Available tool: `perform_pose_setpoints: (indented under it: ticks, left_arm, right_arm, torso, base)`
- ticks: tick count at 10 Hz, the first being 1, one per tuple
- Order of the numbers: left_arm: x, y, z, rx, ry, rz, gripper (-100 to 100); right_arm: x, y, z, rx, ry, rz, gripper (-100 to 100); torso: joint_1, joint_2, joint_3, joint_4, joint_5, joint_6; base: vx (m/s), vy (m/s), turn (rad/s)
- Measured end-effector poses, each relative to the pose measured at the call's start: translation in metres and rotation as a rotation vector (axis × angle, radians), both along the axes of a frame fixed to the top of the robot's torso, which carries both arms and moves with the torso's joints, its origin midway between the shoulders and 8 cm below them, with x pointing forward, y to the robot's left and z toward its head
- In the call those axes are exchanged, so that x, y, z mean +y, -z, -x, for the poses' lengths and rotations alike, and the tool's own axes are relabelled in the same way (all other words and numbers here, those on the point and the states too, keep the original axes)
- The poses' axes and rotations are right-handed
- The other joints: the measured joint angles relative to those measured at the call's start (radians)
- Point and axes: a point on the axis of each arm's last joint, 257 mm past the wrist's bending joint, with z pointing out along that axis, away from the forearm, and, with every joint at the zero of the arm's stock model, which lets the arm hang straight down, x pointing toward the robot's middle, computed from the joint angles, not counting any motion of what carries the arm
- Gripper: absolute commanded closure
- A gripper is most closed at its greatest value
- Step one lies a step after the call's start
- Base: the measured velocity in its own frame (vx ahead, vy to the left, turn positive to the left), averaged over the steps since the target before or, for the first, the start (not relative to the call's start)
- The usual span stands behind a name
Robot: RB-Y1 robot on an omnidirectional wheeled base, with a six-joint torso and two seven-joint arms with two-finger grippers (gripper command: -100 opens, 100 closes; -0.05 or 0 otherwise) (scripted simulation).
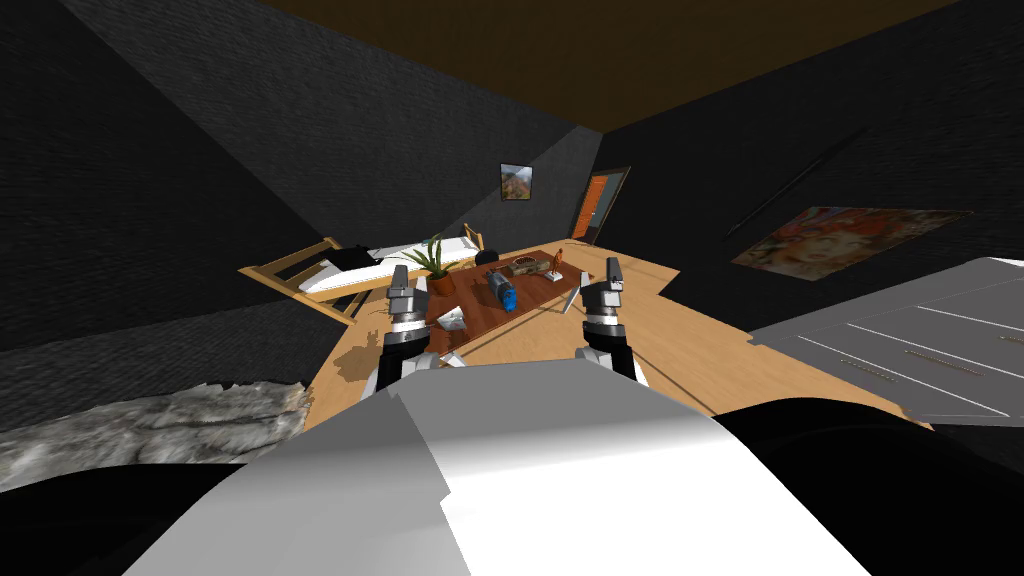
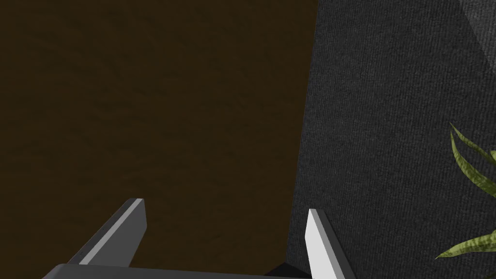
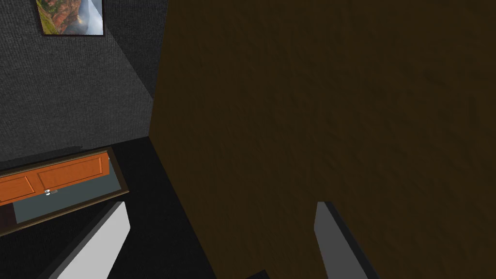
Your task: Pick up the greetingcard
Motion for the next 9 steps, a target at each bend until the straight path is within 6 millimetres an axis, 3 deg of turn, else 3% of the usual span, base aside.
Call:
perform_pose_setpoints:
  ticks: [9]
  left_arm:
    - [-0.002, 0.034, -0.044, 0.167, 0.044, 0.004, -100]
  right_arm:
    - [0.0, 0.0, 0.0, 0.0, 0.0, 0.0, 0]
  torso:
    - [-0.002, 0.004, 0.002, 0.001, 0.0, 0.0]
  base:
    - [-0.047, -0.018, -0.034]
